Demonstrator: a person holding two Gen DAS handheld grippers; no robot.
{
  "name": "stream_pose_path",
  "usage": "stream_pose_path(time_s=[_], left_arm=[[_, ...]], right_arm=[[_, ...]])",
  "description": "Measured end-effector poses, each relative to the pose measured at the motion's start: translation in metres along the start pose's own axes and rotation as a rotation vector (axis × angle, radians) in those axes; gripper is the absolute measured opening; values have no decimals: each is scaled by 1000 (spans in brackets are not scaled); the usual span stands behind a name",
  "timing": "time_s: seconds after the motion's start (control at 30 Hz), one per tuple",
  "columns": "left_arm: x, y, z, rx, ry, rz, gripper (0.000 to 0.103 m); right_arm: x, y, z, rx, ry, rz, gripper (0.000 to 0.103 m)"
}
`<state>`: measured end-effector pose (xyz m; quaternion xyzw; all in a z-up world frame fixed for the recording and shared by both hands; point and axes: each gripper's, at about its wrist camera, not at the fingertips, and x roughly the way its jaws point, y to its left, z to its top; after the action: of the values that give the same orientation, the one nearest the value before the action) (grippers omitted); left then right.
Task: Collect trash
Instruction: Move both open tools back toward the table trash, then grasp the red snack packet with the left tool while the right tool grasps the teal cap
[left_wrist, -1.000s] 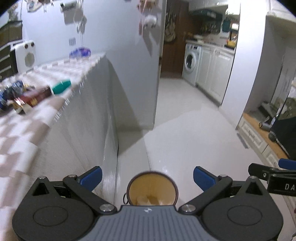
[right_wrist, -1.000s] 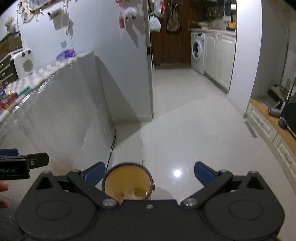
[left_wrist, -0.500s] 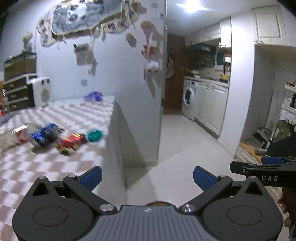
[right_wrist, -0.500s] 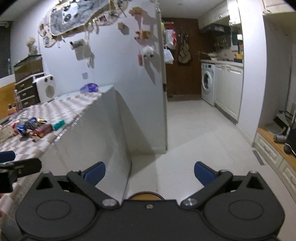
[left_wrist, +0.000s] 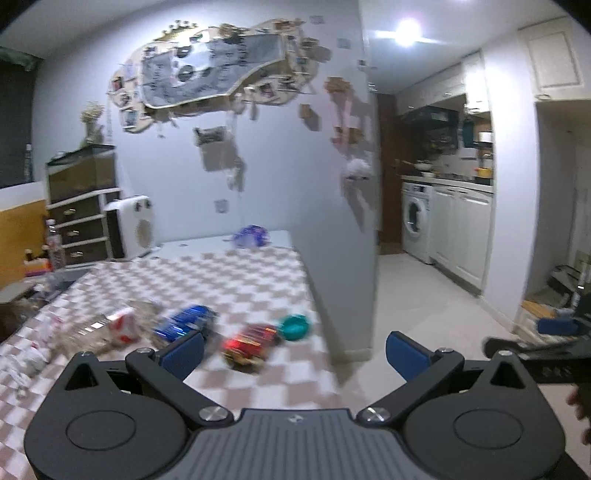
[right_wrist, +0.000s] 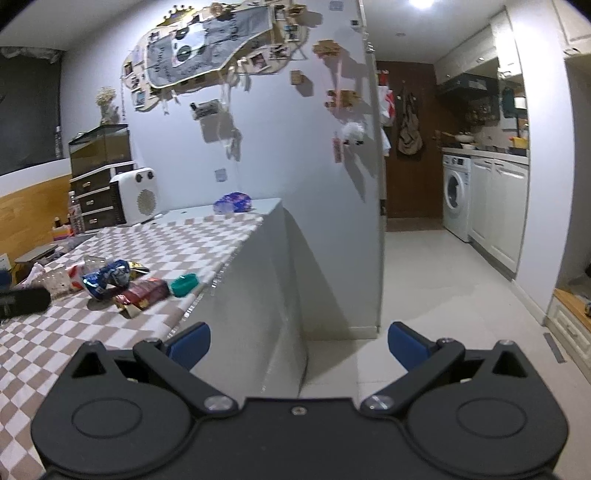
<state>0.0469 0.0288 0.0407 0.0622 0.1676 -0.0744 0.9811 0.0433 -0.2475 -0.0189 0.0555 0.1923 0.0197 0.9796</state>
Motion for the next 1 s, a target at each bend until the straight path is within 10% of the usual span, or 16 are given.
stream_pose_path(time_s=[0.33, 0.7, 1.0], left_arm=[[85, 53, 20, -8, 42, -14, 103], [195, 61, -30, 102, 231, -113, 102], [203, 65, -37, 105, 124, -85, 85]], right_arm=[[51, 44, 9, -30, -3, 89, 103], [130, 67, 17, -72, -17, 156, 103], [188, 90, 18, -177, -3, 237, 85]])
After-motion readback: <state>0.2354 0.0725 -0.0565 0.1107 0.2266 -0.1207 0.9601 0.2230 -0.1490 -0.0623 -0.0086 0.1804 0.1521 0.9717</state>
